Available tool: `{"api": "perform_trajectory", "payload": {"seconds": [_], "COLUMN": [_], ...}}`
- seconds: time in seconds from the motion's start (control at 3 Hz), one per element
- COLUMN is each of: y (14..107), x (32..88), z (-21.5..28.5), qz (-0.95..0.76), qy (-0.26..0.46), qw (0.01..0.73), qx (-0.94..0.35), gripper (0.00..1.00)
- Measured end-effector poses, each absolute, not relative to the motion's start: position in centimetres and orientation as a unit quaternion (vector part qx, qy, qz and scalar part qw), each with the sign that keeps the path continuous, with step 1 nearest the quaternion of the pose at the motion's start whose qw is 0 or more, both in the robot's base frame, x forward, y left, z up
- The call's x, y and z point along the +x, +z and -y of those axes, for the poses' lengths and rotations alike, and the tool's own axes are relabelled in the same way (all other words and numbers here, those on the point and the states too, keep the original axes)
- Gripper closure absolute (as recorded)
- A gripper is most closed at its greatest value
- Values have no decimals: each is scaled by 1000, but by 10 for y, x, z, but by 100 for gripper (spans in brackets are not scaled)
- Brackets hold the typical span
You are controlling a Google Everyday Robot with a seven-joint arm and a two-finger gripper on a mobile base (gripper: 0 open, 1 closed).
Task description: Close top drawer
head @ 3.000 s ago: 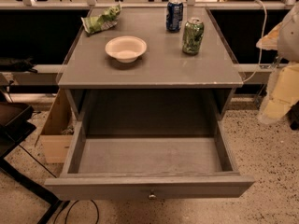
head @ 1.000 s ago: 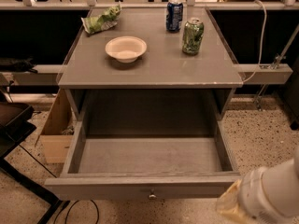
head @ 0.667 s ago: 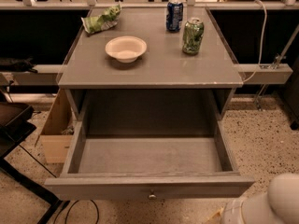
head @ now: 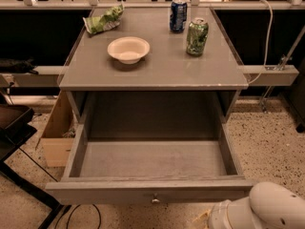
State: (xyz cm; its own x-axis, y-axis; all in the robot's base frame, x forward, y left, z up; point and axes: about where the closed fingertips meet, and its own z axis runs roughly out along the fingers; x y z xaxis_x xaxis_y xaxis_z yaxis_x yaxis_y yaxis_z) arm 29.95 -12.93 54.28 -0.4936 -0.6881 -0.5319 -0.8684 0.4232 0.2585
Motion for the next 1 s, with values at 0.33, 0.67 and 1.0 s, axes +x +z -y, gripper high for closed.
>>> {"api": "perform_trajectory", "payload": {"seconds": [0.33, 0.67, 1.0], "y": [538, 535, 543], "x": [303, 305, 342], "z": [126, 123, 126], "qz": [-824, -824, -814], "qy": [262, 259, 236], "qw": [181, 194, 262], "qx": [-470, -465, -461], "gripper": [100, 100, 100]}}
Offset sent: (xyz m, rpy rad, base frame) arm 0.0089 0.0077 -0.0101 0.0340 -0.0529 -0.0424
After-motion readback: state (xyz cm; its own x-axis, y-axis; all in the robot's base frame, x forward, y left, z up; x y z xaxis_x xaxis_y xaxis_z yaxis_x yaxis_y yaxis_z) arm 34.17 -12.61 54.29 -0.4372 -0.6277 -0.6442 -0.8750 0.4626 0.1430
